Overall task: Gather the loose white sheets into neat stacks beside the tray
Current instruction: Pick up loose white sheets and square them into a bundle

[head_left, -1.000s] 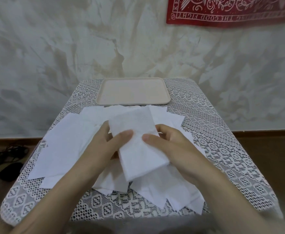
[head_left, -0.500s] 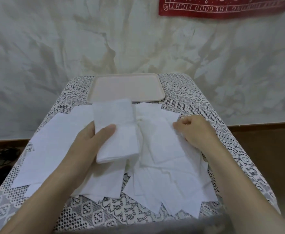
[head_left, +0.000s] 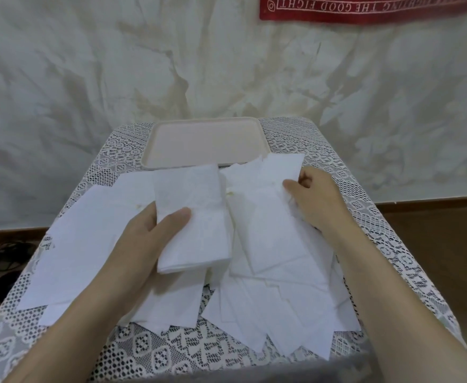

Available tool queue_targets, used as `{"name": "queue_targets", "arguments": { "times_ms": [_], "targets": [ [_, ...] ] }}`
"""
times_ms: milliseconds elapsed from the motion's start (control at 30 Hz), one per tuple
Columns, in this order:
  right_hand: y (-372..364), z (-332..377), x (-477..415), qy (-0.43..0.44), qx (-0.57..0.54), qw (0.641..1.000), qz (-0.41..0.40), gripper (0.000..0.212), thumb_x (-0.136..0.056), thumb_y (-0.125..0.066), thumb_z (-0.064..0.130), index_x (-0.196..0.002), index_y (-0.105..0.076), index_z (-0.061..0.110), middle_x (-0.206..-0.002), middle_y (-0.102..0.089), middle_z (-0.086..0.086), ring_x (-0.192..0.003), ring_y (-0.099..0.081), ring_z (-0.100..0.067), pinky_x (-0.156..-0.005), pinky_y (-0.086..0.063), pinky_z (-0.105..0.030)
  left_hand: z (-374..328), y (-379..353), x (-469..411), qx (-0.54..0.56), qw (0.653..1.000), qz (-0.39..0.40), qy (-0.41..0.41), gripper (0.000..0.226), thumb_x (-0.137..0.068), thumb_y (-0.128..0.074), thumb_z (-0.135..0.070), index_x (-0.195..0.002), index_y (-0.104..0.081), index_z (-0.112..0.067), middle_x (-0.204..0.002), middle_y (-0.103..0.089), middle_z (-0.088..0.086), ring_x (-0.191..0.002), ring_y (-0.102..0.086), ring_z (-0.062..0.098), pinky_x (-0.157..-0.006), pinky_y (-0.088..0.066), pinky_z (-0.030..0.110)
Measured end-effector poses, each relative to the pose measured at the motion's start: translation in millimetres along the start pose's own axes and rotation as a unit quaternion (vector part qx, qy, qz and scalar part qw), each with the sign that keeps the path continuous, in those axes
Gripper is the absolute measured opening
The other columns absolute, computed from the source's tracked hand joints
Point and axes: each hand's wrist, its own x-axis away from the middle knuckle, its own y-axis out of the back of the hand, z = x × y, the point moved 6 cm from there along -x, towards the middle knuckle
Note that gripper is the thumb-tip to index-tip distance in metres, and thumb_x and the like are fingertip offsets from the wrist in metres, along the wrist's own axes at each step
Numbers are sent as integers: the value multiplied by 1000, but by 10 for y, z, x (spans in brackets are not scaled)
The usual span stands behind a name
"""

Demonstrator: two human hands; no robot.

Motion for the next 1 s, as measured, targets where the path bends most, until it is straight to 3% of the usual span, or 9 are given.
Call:
{"name": "queue_targets", "arguments": {
  "times_ms": [133,167,267,400,533,667,800,933,1000],
  "targets": [
    [175,105,47,20,-129,991,-38,7,-96,-64,15,-90,-66,18,-89,-75,-9,-73,-66,-27,-71,-47,-35,2,19,23,-4,1000,1,1,40,-89,-64,-40,-126,-70,-26,-115,-80,1,-104,-77,24,-91,-57,47],
    [212,136,72,21,-169,984,-43,8,-97,-63,12,-95,-69,18,-94,-77,-10,-75,-68,-23,-71,-49,-33,-3,23,28,-7,1000,-1,-1,40,-89,-65,-40,-125,-70,-26,-115,-80,1,-105,-77,24,-92,-57,47],
    [305,206,102,22,-265,963,-53,12,-98,-62,10,-98,-71,19,-89,-77,2,-75,-68,-12,-63,-51,-24,-22,35,36,-9,1000,-4,-6,40,-88,-65,-41,-124,-71,-25,-114,-80,0,-103,-77,23,-90,-57,46],
    [369,302,111,19,-354,934,-39,13,-98,-64,14,-104,-73,22,-80,-65,5,-68,-53,-11,-57,-38,-26,-38,82,37,-5,1000,-11,-6,39,-88,-65,-40,-124,-71,-25,-112,-80,1,-100,-78,24,-86,-57,46],
    [237,447,212,14,-362,931,47,15,-99,-63,15,-110,-73,17,-71,-53,1,-54,-36,-11,-49,-25,-27,-43,159,24,6,1000,-25,-4,40,-86,-66,-39,-122,-71,-22,-109,-81,4,-97,-78,26,-84,-57,46],
    [36,608,343,34,-320,939,119,14,-96,-68,19,-107,-76,18,-88,-55,-16,-68,-32,-30,-63,-20,-42,-73,216,18,8,999,-36,-10,40,-85,-65,-39,-120,-72,-22,-107,-81,4,-91,-78,22,-80,-57,43],
    [51,836,437,64,-332,934,119,15,-98,-65,14,-108,-75,16,-75,-62,-5,-54,-37,-19,-53,-22,-32,-90,279,20,18,999,-42,-11,39,-86,-64,-38,-120,-72,-23,-108,-81,4,-90,-78,22,-80,-57,43],
    [185,1069,476,107,-376,915,102,15,-99,-63,12,-107,-73,17,-78,-68,4,-61,-52,-10,-51,-34,-21,-109,327,44,25,999,-42,-14,37,-88,-63,-36,-121,-71,-22,-106,-81,3,-88,-79,20,-67,-63,32],
    [155,1087,500,110,-369,916,116,15,-98,-63,12,-106,-74,19,-83,-73,4,-68,-59,-14,-58,-41,-27,-103,350,55,22,999,-44,-12,36,-90,-63,-36,-122,-71,-21,-108,-81,3,-91,-79,20,-71,-60,34]
  ]
}}
